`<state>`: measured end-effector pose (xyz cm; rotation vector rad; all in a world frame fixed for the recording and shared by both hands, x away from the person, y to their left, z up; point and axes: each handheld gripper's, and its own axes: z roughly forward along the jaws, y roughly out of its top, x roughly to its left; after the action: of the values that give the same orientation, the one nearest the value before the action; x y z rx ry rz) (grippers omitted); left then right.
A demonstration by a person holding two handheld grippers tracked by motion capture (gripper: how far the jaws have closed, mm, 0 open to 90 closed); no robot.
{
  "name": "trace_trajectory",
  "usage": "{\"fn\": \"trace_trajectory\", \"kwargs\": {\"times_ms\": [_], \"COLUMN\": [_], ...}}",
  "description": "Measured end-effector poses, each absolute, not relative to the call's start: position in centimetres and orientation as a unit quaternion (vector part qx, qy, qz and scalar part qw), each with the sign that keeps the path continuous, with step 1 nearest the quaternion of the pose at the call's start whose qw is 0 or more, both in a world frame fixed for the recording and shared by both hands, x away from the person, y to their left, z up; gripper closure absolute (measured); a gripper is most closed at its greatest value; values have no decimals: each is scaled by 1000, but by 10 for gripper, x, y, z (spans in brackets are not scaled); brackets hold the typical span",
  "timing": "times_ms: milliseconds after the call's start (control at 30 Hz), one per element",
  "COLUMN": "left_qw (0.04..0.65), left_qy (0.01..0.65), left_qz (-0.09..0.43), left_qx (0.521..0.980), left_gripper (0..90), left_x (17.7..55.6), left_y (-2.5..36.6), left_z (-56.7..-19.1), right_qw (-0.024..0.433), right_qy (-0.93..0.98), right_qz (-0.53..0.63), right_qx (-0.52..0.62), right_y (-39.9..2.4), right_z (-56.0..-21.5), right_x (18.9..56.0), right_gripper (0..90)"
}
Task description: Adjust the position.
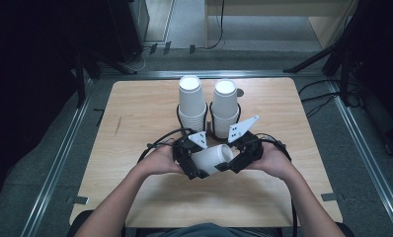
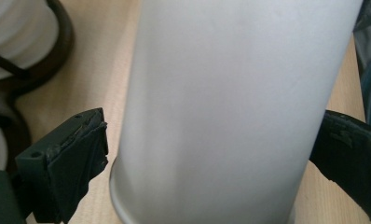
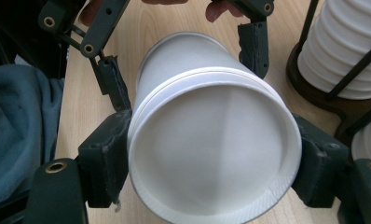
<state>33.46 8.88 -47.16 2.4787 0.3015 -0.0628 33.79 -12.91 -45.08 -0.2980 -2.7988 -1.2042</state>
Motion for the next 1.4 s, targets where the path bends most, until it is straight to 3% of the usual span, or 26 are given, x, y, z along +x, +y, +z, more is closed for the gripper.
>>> {"fn": "trace_trajectory", "kwargs": {"times_ms": [667,1133,1267,1400], "left_qw": [433,453,465,462], "left_qy": [148,138,124,127], "left_qz": [-39,-52,-25,-35], "left_qx": [888,880,876,877], "left_gripper": [0,0,66,100], "left_x": [335,332,329,330], "left_y": [119,111,115,116], "left_z": [-455,-459,-454,-452], "right_qw": [39,51,56,62], "right_qy": [-880,-860,-855,-851], "right_qz": [-455,-495,-502,-508], "right_qx": [-127,-119,-117,-119], "right_y": [-150,-146,-146,-147], "right_z": [-436,-423,-424,-424], "right_x": [337,334,334,335], "right_gripper": [244,245,246,245]}}
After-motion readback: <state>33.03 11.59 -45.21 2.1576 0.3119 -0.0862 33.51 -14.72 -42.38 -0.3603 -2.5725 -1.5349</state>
